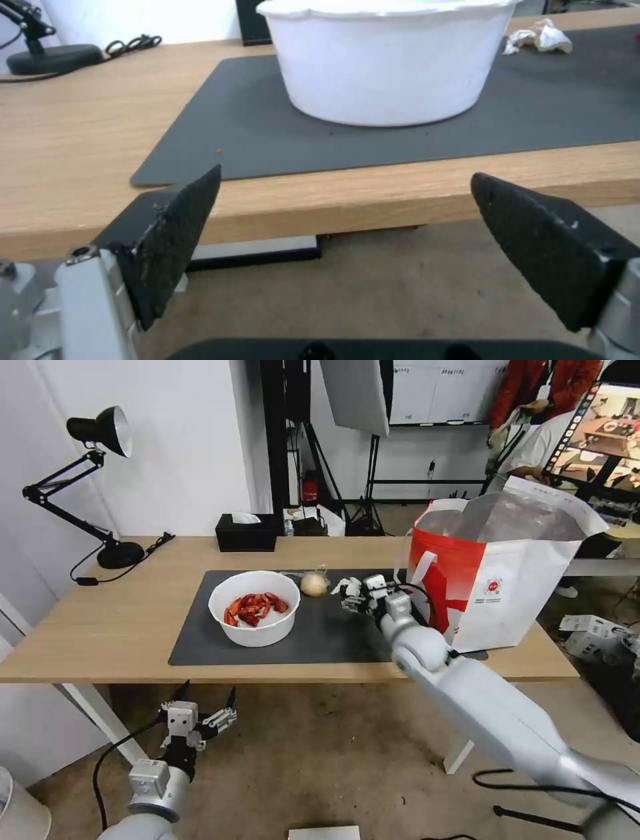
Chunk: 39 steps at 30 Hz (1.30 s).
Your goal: Pick up the trash from the table and place it into the takeout bag.
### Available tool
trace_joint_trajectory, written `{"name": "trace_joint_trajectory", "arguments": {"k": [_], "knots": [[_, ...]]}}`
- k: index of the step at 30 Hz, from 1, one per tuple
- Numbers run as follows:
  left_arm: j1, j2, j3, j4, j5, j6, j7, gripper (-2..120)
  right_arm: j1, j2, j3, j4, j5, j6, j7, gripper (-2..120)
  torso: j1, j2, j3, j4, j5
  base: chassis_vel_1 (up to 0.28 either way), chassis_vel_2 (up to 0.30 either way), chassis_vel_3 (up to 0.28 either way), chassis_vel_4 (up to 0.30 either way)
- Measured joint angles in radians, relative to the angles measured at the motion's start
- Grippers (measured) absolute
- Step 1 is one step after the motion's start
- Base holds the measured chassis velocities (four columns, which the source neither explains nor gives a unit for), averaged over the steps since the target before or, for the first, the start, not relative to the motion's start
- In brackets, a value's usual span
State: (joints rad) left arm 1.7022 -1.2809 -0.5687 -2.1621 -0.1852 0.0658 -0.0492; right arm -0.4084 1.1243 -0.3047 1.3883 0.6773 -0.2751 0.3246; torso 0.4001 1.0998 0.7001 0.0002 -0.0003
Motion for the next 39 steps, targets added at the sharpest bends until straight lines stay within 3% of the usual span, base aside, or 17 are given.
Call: {"name": "trace_joint_trajectory", "arguments": {"k": [5, 11, 28, 31, 38, 39], "knots": [[0.008, -0.001, -0.004, -0.008, -0.007, 0.0, 0.0, 100, 0.057, 0.079, -0.007, -0.165, 0.016, -0.021, 0.032, 100, 0.0, 0.0, 0.0, -0.0003, 0.0001, 0.0, 0.0, 0.0, 0.0], [0.008, -0.002, -0.003, -0.001, -0.007, 0.0, -0.001, 100, 0.085, 0.137, 0.003, -0.267, 0.013, -0.025, 0.041, 100, 0.0, 0.0, 0.0, -0.0001, 0.0001, 0.0, 0.0, 0.0, 0.0], [0.008, 0.001, -0.001, 0.005, -0.007, -0.011, -0.001, 100, 0.131, 0.204, 0.026, -0.386, 0.024, -0.025, 0.02, 100, 0.0, 0.0, 0.0, -0.0002, 0.0002, 0.0, 0.0, 0.0, 0.0], [0.008, 0.001, -0.001, 0.005, -0.007, -0.013, -0.001, 100, 0.134, 0.207, 0.026, -0.393, 0.03, -0.04, 0.022, 96, 0.0, 0.0, 0.0, -0.0002, 0.0003, 0.0, 0.0, 0.0, 0.0], [0.027, -0.003, 0.004, -0.023, -0.007, -0.008, -0.001, 100, 0.132, 0.205, 0.022, -0.382, 0.045, -0.084, 0.042, 66, 0.0, 0.0, 0.0, -0.0001, 0.0003, 0.0, 0.0, 0.0, 0.0], [0.027, -0.003, 0.004, -0.023, -0.007, -0.008, -0.001, 100, 0.132, 0.205, 0.022, -0.382, 0.045, -0.084, 0.042, 66, 0.0, 0.0, 0.0, -0.0001, 0.0003, 0.0, 0.0, 0.0, 0.0]]}}
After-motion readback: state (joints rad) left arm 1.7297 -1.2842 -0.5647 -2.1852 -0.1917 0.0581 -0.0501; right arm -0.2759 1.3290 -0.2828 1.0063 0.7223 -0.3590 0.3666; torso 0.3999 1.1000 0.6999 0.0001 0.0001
